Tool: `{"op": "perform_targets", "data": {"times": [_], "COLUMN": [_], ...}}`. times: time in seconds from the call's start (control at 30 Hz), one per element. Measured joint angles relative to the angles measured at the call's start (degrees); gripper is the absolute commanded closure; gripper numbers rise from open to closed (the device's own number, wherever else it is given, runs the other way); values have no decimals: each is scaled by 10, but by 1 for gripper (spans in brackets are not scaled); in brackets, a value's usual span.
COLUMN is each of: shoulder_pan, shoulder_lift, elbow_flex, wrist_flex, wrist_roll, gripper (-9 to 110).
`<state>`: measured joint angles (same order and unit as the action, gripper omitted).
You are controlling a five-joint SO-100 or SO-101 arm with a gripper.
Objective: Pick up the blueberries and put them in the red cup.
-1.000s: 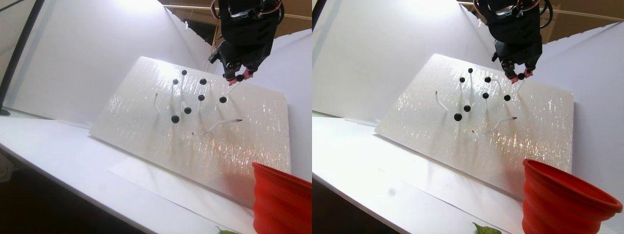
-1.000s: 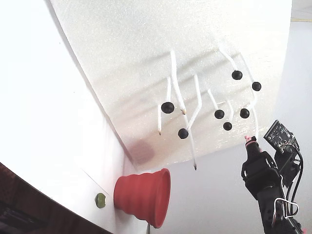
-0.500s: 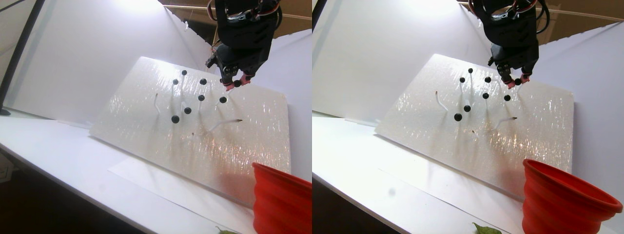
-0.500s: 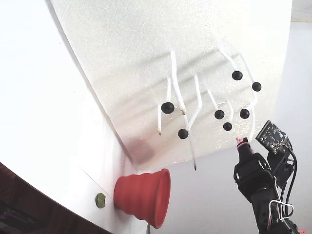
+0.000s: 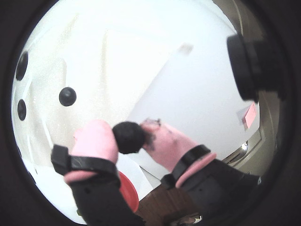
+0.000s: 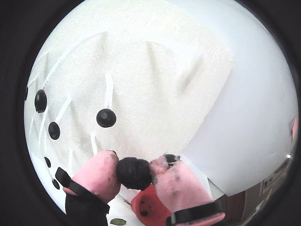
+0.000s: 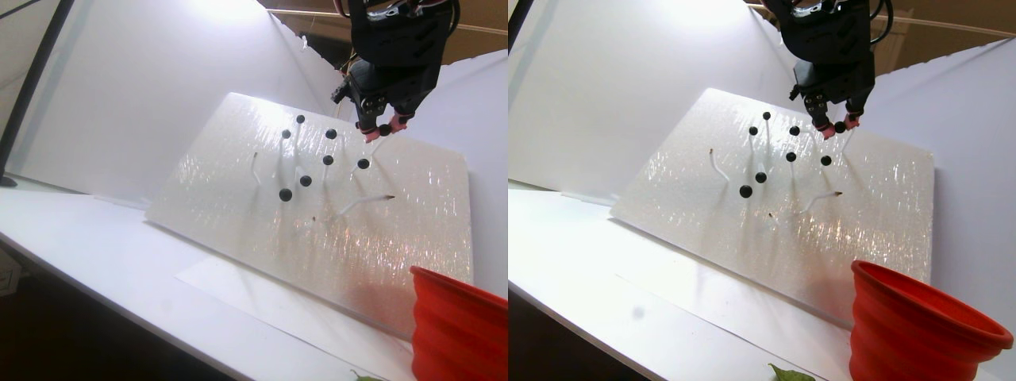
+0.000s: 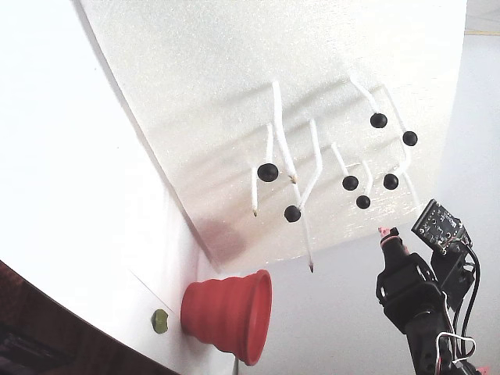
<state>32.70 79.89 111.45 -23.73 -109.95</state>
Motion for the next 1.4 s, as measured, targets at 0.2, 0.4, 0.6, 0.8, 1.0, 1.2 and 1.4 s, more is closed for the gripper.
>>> {"op": "perform_targets", "data": {"times": [0.2,0.4,0.6,0.8,1.0,1.2,1.4], "shoulder_pan": [0,18,53,86,105,120,130], "shoulder_lift": [0,0,1,0,0,-13,-51], "elbow_flex": [16,27,34,42,45,45,45], "wrist_flex": [0,0,0,0,0,0,0], "wrist_roll": [-15,-31,-54,-73,-83,-88,-88], "gripper": [90,90,90,90,90,90,89]}}
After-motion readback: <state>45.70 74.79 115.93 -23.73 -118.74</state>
